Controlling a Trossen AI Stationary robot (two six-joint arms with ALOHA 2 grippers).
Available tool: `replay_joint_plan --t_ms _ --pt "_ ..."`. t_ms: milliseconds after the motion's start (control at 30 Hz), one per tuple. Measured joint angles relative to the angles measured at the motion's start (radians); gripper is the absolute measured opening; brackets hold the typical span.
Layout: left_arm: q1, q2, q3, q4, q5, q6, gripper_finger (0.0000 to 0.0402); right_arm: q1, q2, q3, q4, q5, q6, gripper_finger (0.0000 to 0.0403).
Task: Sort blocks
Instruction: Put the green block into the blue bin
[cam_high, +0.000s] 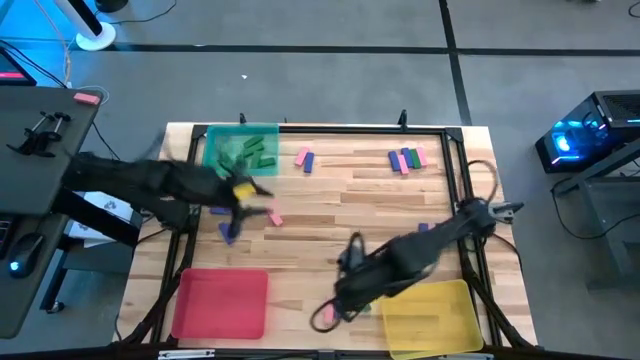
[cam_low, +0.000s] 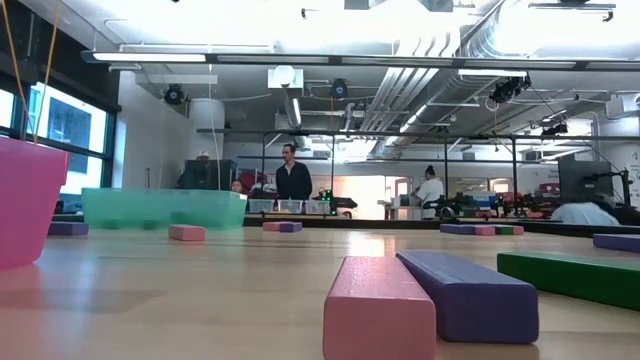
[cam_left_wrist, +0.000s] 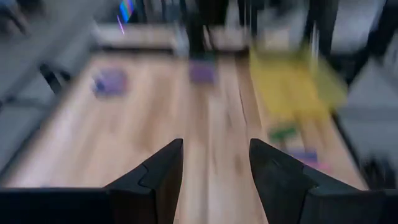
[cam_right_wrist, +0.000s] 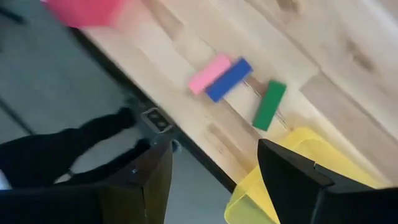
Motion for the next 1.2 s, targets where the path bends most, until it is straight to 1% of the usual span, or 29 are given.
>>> replay_joint_plan --t_ms 67,167,267,333,400,567,633,700,800,867,933,1000,1100,1200 --pt "0.05 -0.071 0.001 0.069 0.024 0.005 0.017 -0.017 0.066 0.0 -0.01 -0.05 0.022 0.021" --pt "0.109 -0.142 0.001 0.134 0.121 0.006 0.017 -0.03 0.176 0.0 -0.026 -0.104 0.05 0.021" --pt "0.138 -0.182 0.001 0.132 0.206 0.006 0.017 -0.034 0.261 -0.002 -0.031 -0.171 0.022 0.021" --pt "0.142 -0.196 0.001 0.115 0.227 0.003 0.017 -0.037 0.286 -0.002 -0.068 -0.206 -0.012 0.021" --pt "0.142 -0.2 0.001 0.093 0.24 -0.003 0.017 -0.046 0.286 -0.014 -0.085 -0.211 -0.053 0.021" --pt "0.141 -0.2 0.001 0.009 0.26 -0.021 0.017 -0.076 0.221 -0.126 -0.079 -0.202 -0.074 0.021" --pt "0.141 -0.2 0.001 -0.006 0.261 -0.03 0.017 -0.08 0.182 -0.211 -0.052 -0.207 -0.072 0.021" --pt "0.141 -0.2 0.001 -0.01 0.261 -0.03 0.017 -0.086 0.12 -0.33 0.007 -0.218 -0.062 0.021" --pt "0.141 -0.2 0.001 -0.004 0.263 -0.03 0.017 -0.101 -0.003 -0.545 0.184 -0.234 -0.018 0.021" --pt "0.141 -0.2 0.001 -0.005 0.263 -0.03 0.017 -0.113 -0.087 -0.681 0.351 -0.243 0.037 0.021" --pt "0.141 -0.198 0.001 -0.005 0.263 -0.038 0.017 -0.122 -0.156 -0.788 0.536 -0.231 0.109 0.021" --pt "0.141 -0.195 0.001 -0.004 0.258 -0.048 0.017 -0.125 -0.187 -0.848 0.651 -0.218 0.15 0.021" --pt "0.141 -0.193 0.001 -0.004 0.249 -0.057 0.017 -0.117 -0.169 -0.885 0.65 -0.219 0.173 0.021" --pt "0.141 -0.192 0.001 0.003 0.241 -0.064 0.017 -0.101 -0.136 -0.892 0.645 -0.212 0.201 0.021"
